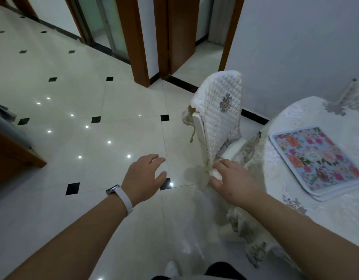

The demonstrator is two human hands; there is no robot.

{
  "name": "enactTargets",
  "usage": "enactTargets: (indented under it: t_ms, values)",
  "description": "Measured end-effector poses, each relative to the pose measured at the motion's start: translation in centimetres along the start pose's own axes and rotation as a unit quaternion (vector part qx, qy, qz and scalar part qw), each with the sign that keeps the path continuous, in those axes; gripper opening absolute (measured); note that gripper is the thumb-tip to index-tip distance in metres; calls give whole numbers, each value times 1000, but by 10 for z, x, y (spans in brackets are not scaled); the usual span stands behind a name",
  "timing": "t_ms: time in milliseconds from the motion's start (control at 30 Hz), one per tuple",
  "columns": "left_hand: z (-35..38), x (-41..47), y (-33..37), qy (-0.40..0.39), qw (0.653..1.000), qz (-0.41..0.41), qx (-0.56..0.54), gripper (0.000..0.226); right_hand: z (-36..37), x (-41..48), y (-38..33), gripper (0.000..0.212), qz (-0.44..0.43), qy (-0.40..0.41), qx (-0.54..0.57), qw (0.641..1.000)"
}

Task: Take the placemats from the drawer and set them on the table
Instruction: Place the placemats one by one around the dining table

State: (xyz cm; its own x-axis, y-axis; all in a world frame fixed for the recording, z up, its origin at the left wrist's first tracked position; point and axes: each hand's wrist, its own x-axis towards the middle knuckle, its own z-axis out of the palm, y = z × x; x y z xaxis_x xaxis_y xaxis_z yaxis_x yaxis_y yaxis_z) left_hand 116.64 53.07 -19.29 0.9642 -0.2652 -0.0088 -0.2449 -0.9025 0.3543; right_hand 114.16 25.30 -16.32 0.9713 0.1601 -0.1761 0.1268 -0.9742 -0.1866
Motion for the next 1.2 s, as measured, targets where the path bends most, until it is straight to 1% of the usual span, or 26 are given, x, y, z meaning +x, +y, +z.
enactTargets:
  t_ms: [200,300,567,700,800,967,1100,1200]
  values:
    - [14,45,21,-28,997,67,-31,68,-7,1,29,52,70,21,5,997]
    - [23,68,36,-44,994,97,-32,65,-3,0,48,48,95,31,9,995]
    - [41,146,80,-75,987,144,12,64,6,40,113,48,129,26,48,990]
    - [54,194,112,-94,980,173,39,58,4,59,157,49,155,21,70,985]
    - [62,229,140,-108,974,195,38,55,1,66,193,50,178,22,86,980]
    - [73,279,194,-119,961,245,43,58,-1,62,245,51,218,37,96,970]
    - [87,301,237,-139,940,305,59,58,-2,41,277,53,270,51,113,955]
    - [97,314,264,-157,927,335,62,57,-1,21,295,53,311,69,134,938]
